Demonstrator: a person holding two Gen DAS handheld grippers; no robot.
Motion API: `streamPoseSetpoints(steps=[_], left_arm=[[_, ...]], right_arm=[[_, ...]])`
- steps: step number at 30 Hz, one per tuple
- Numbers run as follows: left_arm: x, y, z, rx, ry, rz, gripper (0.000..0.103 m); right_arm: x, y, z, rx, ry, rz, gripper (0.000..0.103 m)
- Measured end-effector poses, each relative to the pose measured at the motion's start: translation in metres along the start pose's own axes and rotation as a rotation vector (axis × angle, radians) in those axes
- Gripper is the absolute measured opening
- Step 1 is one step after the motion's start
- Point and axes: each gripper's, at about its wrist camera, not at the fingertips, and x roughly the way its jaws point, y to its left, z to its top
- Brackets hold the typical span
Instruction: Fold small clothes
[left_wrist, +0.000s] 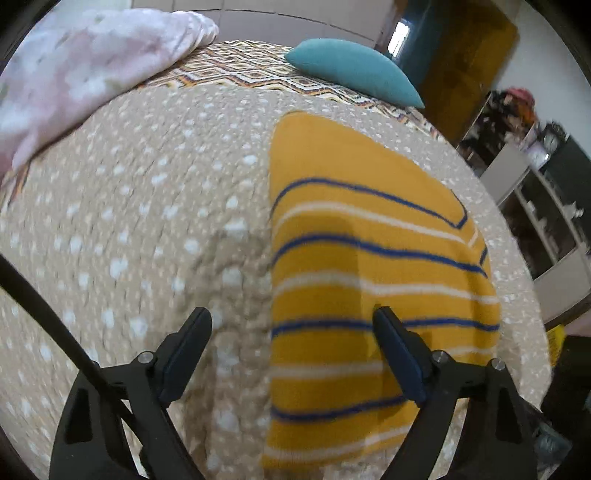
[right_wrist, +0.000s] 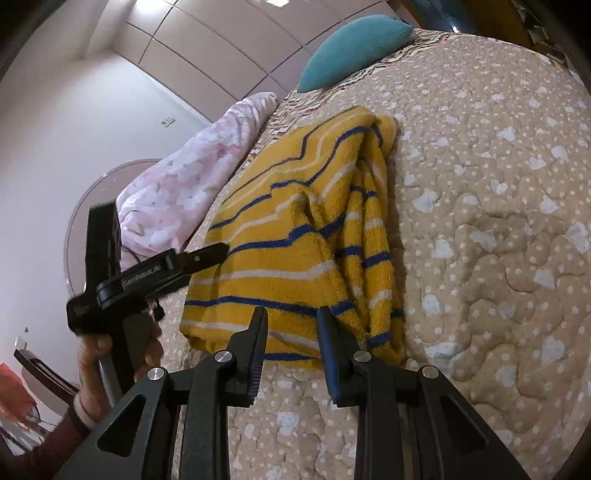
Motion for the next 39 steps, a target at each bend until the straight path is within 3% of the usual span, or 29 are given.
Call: streamPoseSetpoints(steps=[7,10,14,20,21,23,28,32,39], left_arm=[[-0.024,0.027,-0.044,-0.032,-0.042,-0.041,0.089],[-0.04,0.028,-0.052,-0.001,-0.073,-0.011,0.088],[-0.068,0.022,-0.066,0.077,-0.149,0.103,0.088],[-0.135,0.005,-0.096,0.114,-0.383,0.268,0.089],[-0.15,0.001,-0.102,0.111,-0.432,0.29,0.093],[-0.171,-0.004,-0.112,0.111,-0.487,0.299,0.102],[-0.215,-0.022,-0.131,0.13,-0.606,0.275,0.103],[-0.221,-0.043,-0.131,0.191,-0.58,0.15,0.103],[-0.168,-0.055,-0.148,0.155,-0.297,0.055,0.103]], right_arm=[[-0.002,-0.008,-0.003,0.024,-0.007,0.039,0.028],[-0.008,-0.008,-0.007,0.024,-0.007,0.025,0.028],[-0.021,-0.012,-0.022,0.045,-0.002,0.005,0.028],[-0.039,-0.003,-0.044,0.014,-0.02,-0.147,0.033],[-0.041,0.002,-0.045,0.008,-0.017,-0.177,0.036],[-0.048,0.017,-0.047,-0.022,-0.027,-0.24,0.046],[-0.078,0.058,-0.06,-0.162,-0.077,-0.373,0.057],[-0.095,0.074,-0.077,-0.224,-0.086,-0.464,0.061],[-0.098,0.059,-0.1,-0.198,-0.025,-0.569,0.065]])
